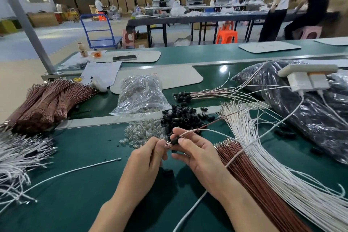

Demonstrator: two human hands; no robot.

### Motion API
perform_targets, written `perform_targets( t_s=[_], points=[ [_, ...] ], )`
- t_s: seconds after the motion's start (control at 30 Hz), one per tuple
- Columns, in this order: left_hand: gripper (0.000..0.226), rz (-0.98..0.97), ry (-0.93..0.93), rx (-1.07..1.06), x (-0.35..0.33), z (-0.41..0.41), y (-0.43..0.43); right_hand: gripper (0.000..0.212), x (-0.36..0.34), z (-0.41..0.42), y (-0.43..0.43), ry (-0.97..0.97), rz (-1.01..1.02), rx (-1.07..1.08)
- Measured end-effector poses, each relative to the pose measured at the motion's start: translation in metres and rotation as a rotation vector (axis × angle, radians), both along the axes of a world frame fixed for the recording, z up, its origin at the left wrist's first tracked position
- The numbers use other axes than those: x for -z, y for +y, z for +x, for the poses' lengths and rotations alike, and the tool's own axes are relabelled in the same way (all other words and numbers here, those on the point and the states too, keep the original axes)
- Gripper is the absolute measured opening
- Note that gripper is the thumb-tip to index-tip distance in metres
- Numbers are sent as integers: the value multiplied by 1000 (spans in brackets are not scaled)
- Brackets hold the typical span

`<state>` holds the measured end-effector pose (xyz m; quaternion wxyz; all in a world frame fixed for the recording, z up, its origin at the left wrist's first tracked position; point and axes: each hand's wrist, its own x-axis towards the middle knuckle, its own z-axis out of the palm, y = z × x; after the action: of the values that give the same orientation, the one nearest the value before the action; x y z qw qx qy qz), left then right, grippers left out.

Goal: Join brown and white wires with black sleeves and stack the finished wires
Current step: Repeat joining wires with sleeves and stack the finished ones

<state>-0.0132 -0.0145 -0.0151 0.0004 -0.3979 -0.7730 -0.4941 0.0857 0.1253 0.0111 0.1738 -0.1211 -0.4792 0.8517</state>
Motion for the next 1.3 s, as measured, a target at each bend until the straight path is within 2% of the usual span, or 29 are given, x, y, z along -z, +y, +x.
perform_targets(
  t_s=[0.43, 0.53, 0.83, 1.03, 1.23, 1.3],
  points=[
    [43, -49, 52, 2, 1, 0, 0, 18, 6, -2, -1, -11, 59, -30],
    [42, -56, 44, 16, -1, 1, -1, 24, 7, -2, -2, -9, 87, -63],
    [41, -58, 36, 42, -4, 5, -2, 14, 11, -3, 2, -46, 107, 45],
    [34, 46, -34, 64, -3, 2, -1, 13, 9, -3, 2, -35, 51, 80],
    [21, 52, -40, 95, 0, 2, 1, 13, 9, -2, 2, -22, 53, 33],
    [18, 47, -59, 78, 0, 2, 2, 20, 9, -2, 2, -11, 40, 14]
  ],
)
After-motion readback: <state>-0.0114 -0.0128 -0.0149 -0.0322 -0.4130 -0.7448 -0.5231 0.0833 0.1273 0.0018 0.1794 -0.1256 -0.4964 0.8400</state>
